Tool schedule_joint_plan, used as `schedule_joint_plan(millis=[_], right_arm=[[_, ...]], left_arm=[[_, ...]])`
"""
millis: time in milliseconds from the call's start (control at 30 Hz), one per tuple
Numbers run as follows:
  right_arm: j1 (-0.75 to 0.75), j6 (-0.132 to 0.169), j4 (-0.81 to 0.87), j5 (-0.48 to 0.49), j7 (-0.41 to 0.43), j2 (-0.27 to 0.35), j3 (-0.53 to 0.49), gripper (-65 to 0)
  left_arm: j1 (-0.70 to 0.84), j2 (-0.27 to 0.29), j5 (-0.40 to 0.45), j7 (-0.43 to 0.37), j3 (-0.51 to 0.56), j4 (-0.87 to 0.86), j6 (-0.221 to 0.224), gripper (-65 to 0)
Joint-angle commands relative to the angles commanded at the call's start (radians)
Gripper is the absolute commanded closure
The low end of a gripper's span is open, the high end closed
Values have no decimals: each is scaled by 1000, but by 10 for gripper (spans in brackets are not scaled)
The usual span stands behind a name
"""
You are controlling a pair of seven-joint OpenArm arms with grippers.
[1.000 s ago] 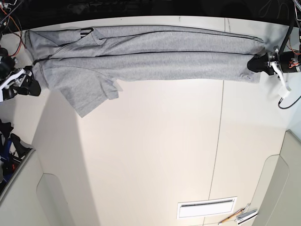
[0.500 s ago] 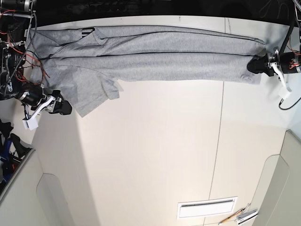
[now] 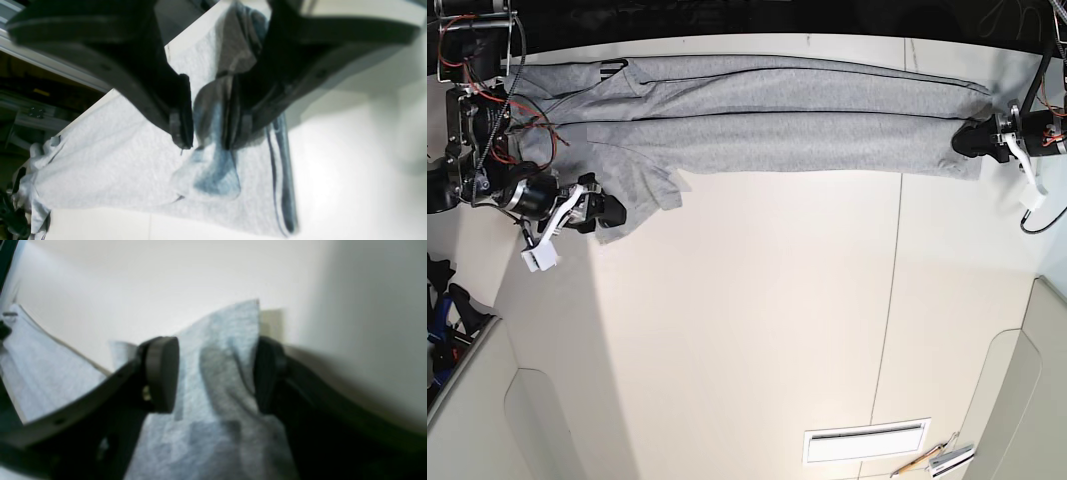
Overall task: Fold the T-shirt properly
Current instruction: 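Release the right gripper and regrasp the strip end near the sleeve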
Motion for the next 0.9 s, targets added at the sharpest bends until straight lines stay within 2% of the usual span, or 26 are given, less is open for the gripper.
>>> schedule_joint_plan(millis=[33,67,167,300,433,600,667,767,900], right_arm=[[-13,-1,24,0,-1,0,0,-196],[-18,-1,34,0,0,0,0,-135],[-19,-1,39,1,0,0,0,0],[-19,-1,55,16,3,0,0,0],[-29,-1,138,23,-21,0,17,0],[-109,-1,333,27,-49,1,111,0],[-141,-1,406,73,-91,4,148,0],[-197,-1,492,123,-158,6,199,0],[-312,0,575,181,-181,6,280,0]], left_arm=[[0,0,0,0,0,0,0,-259],[0,0,0,0,0,0,0,-259],[0,0,0,0,0,0,0,-259],[0,0,0,0,0,0,0,-259],[0,0,0,0,0,0,0,-259],[0,-2,1,1,0,0,0,-261],[0,-6,0,1,0,0,0,-265],[0,-6,0,1,0,0,0,-329],[0,-6,0,5,0,0,0,-333]])
